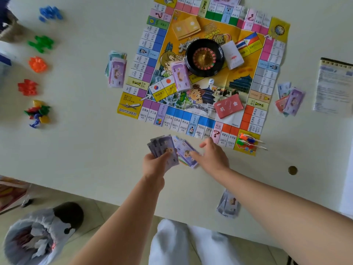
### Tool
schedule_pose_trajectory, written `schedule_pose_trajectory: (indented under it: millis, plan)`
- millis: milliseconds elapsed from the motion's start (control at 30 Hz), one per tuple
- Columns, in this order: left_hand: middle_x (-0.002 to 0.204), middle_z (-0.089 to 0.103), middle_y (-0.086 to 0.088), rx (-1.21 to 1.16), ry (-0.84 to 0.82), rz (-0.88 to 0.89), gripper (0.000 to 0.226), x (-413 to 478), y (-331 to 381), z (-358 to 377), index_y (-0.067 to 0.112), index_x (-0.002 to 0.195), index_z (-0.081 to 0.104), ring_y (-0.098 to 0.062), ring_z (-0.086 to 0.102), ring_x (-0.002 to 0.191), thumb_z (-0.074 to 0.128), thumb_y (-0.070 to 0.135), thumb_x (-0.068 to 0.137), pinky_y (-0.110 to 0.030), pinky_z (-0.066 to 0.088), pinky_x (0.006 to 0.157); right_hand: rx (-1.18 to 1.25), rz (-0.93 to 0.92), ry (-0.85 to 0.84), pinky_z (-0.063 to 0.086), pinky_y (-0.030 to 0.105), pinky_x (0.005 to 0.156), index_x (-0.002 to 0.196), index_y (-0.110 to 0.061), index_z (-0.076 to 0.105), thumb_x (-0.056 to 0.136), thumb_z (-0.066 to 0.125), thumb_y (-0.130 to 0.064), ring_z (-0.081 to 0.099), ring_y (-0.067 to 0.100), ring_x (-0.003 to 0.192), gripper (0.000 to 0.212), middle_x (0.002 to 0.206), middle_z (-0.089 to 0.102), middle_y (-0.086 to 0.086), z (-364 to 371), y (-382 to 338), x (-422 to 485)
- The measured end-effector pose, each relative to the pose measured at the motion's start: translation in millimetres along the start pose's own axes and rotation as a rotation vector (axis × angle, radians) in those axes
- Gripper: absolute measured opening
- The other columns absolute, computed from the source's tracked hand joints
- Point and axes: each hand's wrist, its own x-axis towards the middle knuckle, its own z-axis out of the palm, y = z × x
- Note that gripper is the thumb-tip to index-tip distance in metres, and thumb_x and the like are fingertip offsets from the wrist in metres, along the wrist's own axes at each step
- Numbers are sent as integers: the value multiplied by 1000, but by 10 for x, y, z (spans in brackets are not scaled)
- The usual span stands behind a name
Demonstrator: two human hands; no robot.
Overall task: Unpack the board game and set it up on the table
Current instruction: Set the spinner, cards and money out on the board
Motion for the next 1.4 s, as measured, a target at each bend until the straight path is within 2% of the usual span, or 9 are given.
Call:
schedule_pose_trajectory:
  millis: [133,333,467,700,800,1000,1133,1300,1400]
  plan:
    - [76,68,-7,99,-86,48,14,0,101,53,14,80,67,-23,63,75,69,-1,81,-27,52,65,403,-105,-249,53,32,75,107,-15,54,89,62,-40,61,19,92,31,99,60,2,-109,-285,54]
    - [71,70,2,82,-107,81,16,101,390,14,20,81,68,-7,65,57,74,5,79,-15,49,48,440,-49,-251,49,36,70,93,0,62,88,66,-28,51,16,70,29,74,54,4,-157,-606,261]
    - [80,72,-7,105,-111,75,16,301,688,-148,13,88,71,-17,66,68,77,7,75,-23,51,61,455,-19,-335,43,28,68,88,-11,62,91,64,-24,51,12,66,14,73,56,1,-158,-871,346]
    - [73,63,-10,85,-85,151,20,815,1463,-618,10,81,67,-21,58,64,52,-3,83,-36,53,73,594,40,-88,40,22,50,97,-10,57,94,57,-23,51,9,51,14,66,59,-2,-31,-1760,790]
    - [71,63,-4,72,-31,173,25,1128,1801,-914,11,83,68,-22,62,66,47,-2,84,-37,54,77,562,9,-17,45,30,57,96,-8,56,93,59,-24,53,13,53,16,79,68,7,70,-2251,1085]
    - [73,66,-5,173,-53,268,20,1545,2220,-1264,11,85,68,-15,66,63,52,-1,87,-21,54,58,354,3,38,53,41,78,94,-17,55,89,64,-27,64,23,82,14,88,67,1,286,-2810,1566]
    - [69,68,-4,218,-61,279,15,1683,2360,-1268,14,77,68,-17,63,63,62,2,84,-18,51,55,195,49,180,39,28,66,109,-16,50,91,59,-36,55,18,83,28,93,59,-1,223,-2936,1614]
    - [67,67,4,224,-170,258,18,1610,2493,-1030,19,76,67,-8,63,60,70,1,81,-12,49,51,590,-69,-112,40,25,65,101,-16,58,92,58,-39,56,11,80,26,86,59,-5,48,-2906,1561]
    - [75,68,-3,264,-233,234,15,1538,2571,-802,18,78,67,-18,64,70,71,3,80,-22,51,59,611,-95,-63,40,23,64,85,-13,61,88,65,-29,48,7,65,17,69,52,-8,-109,-2799,1595]
